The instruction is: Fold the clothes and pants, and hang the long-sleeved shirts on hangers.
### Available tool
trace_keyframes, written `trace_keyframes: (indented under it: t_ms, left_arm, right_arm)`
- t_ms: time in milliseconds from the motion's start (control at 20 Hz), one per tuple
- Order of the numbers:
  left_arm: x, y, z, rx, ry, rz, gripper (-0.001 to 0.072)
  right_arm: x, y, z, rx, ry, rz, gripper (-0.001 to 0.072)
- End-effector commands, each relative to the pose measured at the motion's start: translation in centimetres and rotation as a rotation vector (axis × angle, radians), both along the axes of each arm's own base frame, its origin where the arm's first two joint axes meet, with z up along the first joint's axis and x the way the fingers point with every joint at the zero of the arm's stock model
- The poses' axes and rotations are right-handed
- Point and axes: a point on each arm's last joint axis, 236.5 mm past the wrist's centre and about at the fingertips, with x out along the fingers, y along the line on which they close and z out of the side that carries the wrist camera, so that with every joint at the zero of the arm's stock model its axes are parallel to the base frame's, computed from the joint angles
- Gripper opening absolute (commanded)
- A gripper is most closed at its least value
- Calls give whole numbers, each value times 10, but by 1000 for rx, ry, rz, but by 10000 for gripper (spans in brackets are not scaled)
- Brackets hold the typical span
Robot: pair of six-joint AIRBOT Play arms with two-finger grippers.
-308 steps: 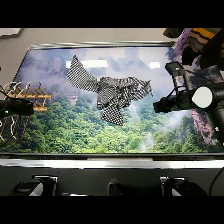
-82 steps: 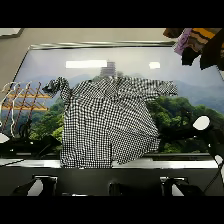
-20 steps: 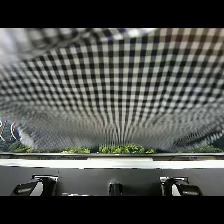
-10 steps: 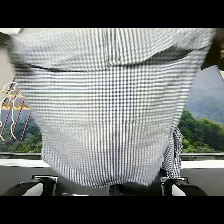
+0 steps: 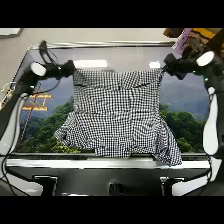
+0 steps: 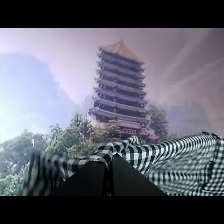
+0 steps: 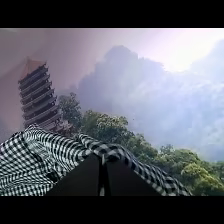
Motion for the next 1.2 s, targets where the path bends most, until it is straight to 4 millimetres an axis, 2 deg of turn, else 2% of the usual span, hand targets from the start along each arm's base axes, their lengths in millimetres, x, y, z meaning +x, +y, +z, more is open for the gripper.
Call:
trace_keyframes:
  t_ms: [0, 100, 150, 250, 300, 400, 500, 600, 650, 750, 900, 1000, 1150]
  left_arm:
    - [-2, -17, -64, -34, 130, 16, 31]
    - [-12, -22, -71, -41, 181, -8, 45]
    - [-14, -24, -64, -68, 188, -8, 172]
    - [-13, -20, -34, -140, 162, 12, 683]
    - [-14, -13, -12, -166, 142, 20, 707]
    - [-26, 10, 36, -190, 109, 38, 708]
    - [-52, 34, 74, -169, 110, 28, 708]
    - [-92, 64, 92, -64, 151, 43, 708]
    - [-113, 77, 93, -27, 186, 72, 707]
    - [-159, 89, 87, 9, 230, 100, 708]
    - [-230, 80, 57, -36, 318, 132, 707]
    - [-272, 73, 34, -59, 373, 150, 707]
    - [-318, 64, 2, -89, 443, 172, 707]
  right_arm:
    - [10, 3, -56, 35, 83, -4, 41]
    - [-1, 8, -67, 40, 142, 27, 71]
    - [-7, 11, -68, 44, 164, 42, 141]
    - [-24, 13, -55, 24, 183, 101, 428]
    - [-35, 14, -42, 4, 182, 145, 565]
    - [-66, 10, -7, -56, 175, 240, 569]
    - [-105, -11, 27, -148, 195, 273, 568]
    - [-137, -24, 62, -166, 155, 228, 567]
    - [-159, -26, 65, -180, 168, 215, 567]
    - [-212, -22, 50, -148, 256, 148, 568]
    - [-303, 17, 8, 27, 420, 102, 568]
    - [-350, 31, -20, 91, 479, 41, 568]
    - [-411, 58, -62, 223, 577, -40, 568]
